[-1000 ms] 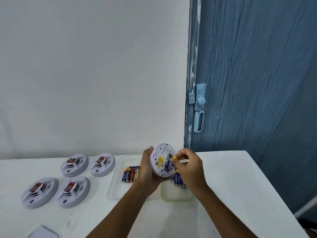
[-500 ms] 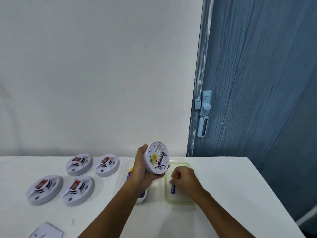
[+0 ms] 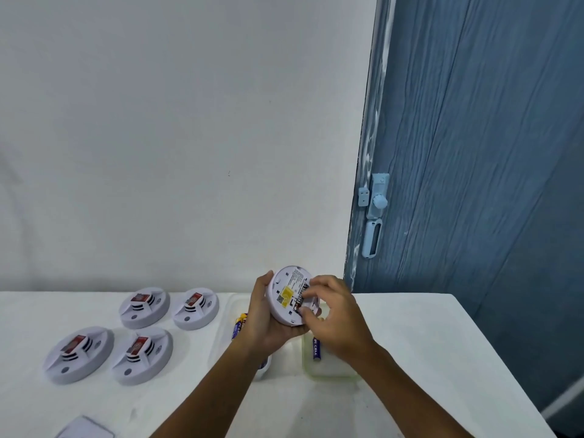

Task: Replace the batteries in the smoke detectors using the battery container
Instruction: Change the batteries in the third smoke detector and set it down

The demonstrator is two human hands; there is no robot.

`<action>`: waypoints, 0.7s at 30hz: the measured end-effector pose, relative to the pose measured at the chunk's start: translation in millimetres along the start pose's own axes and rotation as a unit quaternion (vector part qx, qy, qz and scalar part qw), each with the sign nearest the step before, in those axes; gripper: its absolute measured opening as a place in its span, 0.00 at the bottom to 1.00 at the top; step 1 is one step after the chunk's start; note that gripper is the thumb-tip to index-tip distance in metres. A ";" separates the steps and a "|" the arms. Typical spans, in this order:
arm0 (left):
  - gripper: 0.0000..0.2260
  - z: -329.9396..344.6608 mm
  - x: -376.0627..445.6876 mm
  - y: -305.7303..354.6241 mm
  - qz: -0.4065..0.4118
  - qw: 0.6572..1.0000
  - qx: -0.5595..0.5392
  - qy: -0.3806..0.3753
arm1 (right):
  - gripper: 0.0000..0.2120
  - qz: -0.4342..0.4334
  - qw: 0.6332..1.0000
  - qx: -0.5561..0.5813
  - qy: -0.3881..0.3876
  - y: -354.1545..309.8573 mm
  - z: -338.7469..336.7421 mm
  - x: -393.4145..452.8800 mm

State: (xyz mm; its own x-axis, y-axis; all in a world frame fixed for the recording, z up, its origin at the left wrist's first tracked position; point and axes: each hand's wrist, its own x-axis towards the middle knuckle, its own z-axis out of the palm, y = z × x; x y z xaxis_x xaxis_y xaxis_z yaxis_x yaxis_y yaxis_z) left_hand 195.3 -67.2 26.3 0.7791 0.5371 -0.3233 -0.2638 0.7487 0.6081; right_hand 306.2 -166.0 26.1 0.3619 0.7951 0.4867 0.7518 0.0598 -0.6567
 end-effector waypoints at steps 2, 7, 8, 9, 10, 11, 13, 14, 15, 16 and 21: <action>0.26 2.9 0.2 -0.8 -0.004 1.000 0.003 -0.005 | 0.14 -0.010 0.999 -0.040 -0.001 -1.3 0.1 -0.8; 0.26 5.4 0.5 -0.6 -0.009 1.000 0.012 -0.003 | 0.16 -0.016 0.995 -0.099 -0.013 -1.5 -5.2 2.5; 0.26 5.5 1.3 -0.8 -0.009 1.000 0.019 -0.002 | 0.16 -0.019 0.993 -0.112 -0.014 -2.1 -5.6 3.0; 0.26 5.7 1.8 -1.1 -0.009 1.000 0.028 -0.002 | 0.16 -0.021 0.991 -0.128 -0.016 -2.7 -5.1 3.0; 0.26 5.9 2.5 -1.6 -0.008 0.999 0.037 -0.003 | 0.16 -0.022 0.989 -0.144 -0.018 -3.6 -4.3 3.0; 0.25 6.5 2.8 -2.0 -0.008 0.999 0.042 -0.004 | 0.17 -0.022 0.987 -0.159 -0.021 -4.0 -2.8 2.7; 0.25 7.3 2.9 -3.1 -0.012 0.999 0.045 -0.007 | 0.16 -0.020 0.983 -0.179 -0.027 -4.5 -0.3 2.1; 0.26 7.4 3.3 -3.7 -0.014 0.999 0.044 -0.008 | 0.16 -0.019 0.982 -0.184 -0.032 -5.1 0.2 1.8; 0.26 7.2 3.4 -4.2 -0.013 0.999 0.043 -0.008 | 0.15 -0.019 0.982 -0.187 -0.037 -5.9 0.3 1.4; 0.26 7.1 3.8 -4.5 -0.012 0.999 0.041 -0.010 | 0.14 -0.019 0.981 -0.187 -0.042 -6.3 0.2 1.3; 0.26 8.2 5.1 -5.1 -0.010 0.999 0.032 -0.010 | 0.14 -0.015 0.984 -0.168 -0.056 -4.4 2.2 0.7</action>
State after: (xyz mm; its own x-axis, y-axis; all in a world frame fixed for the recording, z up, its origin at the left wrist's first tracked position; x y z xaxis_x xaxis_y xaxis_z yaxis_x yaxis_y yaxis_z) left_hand 205.3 -71.5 27.5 0.7946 0.5149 -0.3218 -0.2122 0.7321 0.6473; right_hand 302.0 -164.4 28.1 0.2881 0.8582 0.4249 0.9079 -0.1038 -0.4061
